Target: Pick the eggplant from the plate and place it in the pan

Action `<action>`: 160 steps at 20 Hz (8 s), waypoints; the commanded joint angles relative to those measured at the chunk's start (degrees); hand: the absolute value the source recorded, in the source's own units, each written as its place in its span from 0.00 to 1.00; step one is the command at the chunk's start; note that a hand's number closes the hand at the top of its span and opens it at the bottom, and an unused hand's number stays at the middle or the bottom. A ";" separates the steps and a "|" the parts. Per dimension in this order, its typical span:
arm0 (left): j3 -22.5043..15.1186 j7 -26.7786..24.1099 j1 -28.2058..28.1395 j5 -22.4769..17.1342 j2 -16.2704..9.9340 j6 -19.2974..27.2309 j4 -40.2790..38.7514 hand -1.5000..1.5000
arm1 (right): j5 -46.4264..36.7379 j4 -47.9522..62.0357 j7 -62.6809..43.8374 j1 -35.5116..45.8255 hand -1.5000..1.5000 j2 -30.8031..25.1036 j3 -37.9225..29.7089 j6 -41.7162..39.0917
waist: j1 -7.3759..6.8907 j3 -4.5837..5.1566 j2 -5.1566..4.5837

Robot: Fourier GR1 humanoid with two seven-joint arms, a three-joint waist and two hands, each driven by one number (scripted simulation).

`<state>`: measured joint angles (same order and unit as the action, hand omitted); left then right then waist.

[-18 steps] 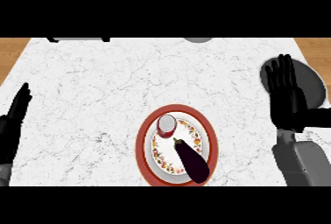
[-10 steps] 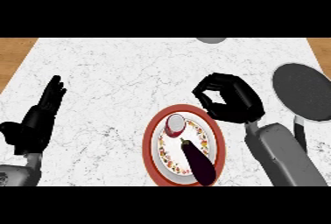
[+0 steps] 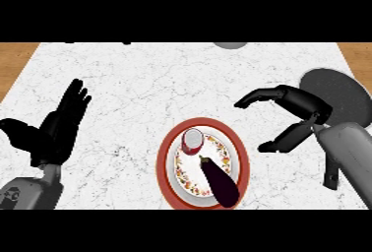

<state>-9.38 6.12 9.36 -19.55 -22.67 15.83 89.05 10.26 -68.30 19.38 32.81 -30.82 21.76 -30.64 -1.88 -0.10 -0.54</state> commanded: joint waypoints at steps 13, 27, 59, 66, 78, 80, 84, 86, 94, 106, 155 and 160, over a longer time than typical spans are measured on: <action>3.47 2.32 3.23 -0.41 -0.07 -2.51 -2.68 0.50 | -26.17 8.04 4.63 21.56 0.00 8.25 13.28 -4.26 | 0.65 0.13 0.19; 2.91 1.67 -1.50 2.57 3.24 -0.42 1.16 0.50 | -39.07 0.62 4.40 19.96 0.00 5.49 27.44 -15.37 | 1.54 0.10 0.62; 8.21 4.50 -0.53 7.68 7.26 -5.87 0.41 0.50 | -63.18 -8.13 -2.51 7.71 0.00 14.55 22.96 -15.48 | 1.55 0.10 0.49; 6.96 9.25 0.56 9.26 8.78 -4.25 4.62 0.50 | -67.73 -4.30 -4.04 6.91 0.00 20.40 25.24 -16.22 | 1.51 0.09 0.57; 9.22 4.48 -1.08 9.06 9.64 -7.11 1.10 0.50 | -71.80 5.26 -2.13 5.45 0.00 26.72 23.83 -12.01 | 1.27 0.12 0.40; 10.50 7.03 0.42 8.06 7.65 -7.95 2.87 0.50 | -74.07 8.71 0.75 2.54 0.00 24.49 26.76 -6.18 | 0.88 0.08 0.27; 9.36 7.70 -0.02 8.94 8.96 -7.26 3.48 0.50 | -74.36 5.61 5.97 -1.68 1.00 23.00 28.23 -0.36 | 1.38 0.07 0.40; 7.48 6.27 -1.03 11.17 11.36 -5.49 2.64 0.50 | -74.33 6.75 5.48 2.42 1.00 26.56 26.40 -3.68 | 1.38 0.10 0.43; 10.80 4.75 0.27 9.72 9.58 -7.81 -0.39 0.50 | -73.87 12.25 8.49 2.44 1.00 28.33 22.84 -0.88 | 1.18 0.11 0.27; 11.92 6.66 -1.12 9.73 8.09 -6.96 2.30 0.50 | -73.73 10.66 -42.42 5.80 1.00 22.45 -17.56 18.37 | 4.96 0.12 1.03; 9.69 8.42 0.84 11.80 11.84 -10.62 5.18 0.50 | -73.12 53.00 -27.74 14.30 1.00 -1.73 -44.54 62.44 | -1.77 -0.14 -0.87; 10.57 7.87 3.25 11.47 12.27 -10.63 1.19 0.50 | -64.95 56.18 -28.43 14.17 0.00 -1.41 -52.11 60.64 | -1.24 -0.22 -1.11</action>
<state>1.32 14.07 11.55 -8.01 -10.54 5.67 91.47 -57.61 -15.74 -8.91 47.00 -32.45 -27.23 30.27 -2.84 -0.26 -1.37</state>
